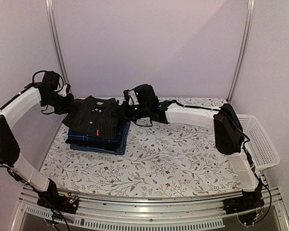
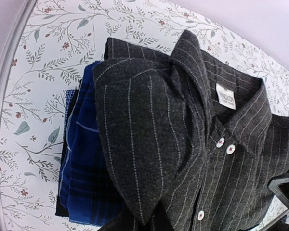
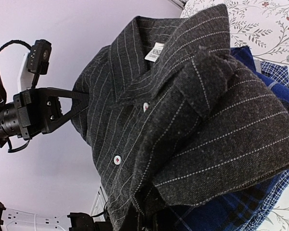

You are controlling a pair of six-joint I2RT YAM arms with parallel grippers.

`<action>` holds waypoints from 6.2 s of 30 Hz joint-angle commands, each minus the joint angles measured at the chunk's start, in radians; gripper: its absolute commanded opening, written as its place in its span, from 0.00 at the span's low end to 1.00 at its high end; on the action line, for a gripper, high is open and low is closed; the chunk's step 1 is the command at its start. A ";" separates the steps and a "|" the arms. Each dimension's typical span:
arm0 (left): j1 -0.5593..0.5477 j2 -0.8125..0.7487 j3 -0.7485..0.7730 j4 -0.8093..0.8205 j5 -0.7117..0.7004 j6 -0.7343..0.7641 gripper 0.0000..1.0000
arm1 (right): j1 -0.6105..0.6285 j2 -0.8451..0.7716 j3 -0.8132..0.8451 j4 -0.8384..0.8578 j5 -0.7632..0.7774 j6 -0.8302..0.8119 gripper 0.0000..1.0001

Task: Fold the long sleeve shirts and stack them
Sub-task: Place the square-folded shirt on the square-folded shirt, then move the square-folded shirt to the corner of the board, then reset both arms

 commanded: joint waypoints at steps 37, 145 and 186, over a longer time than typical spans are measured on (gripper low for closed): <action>-0.518 0.027 -0.013 0.196 -0.235 -0.276 0.83 | -0.079 -0.616 -0.596 -0.115 0.355 -0.263 0.99; -0.676 -0.384 -0.430 0.505 -0.340 -0.202 1.00 | -0.083 -1.628 -1.236 -0.281 0.814 -0.438 0.99; -0.675 -0.513 -0.529 0.565 -0.409 -0.185 1.00 | -0.083 -1.599 -1.255 -0.278 0.843 -0.450 0.99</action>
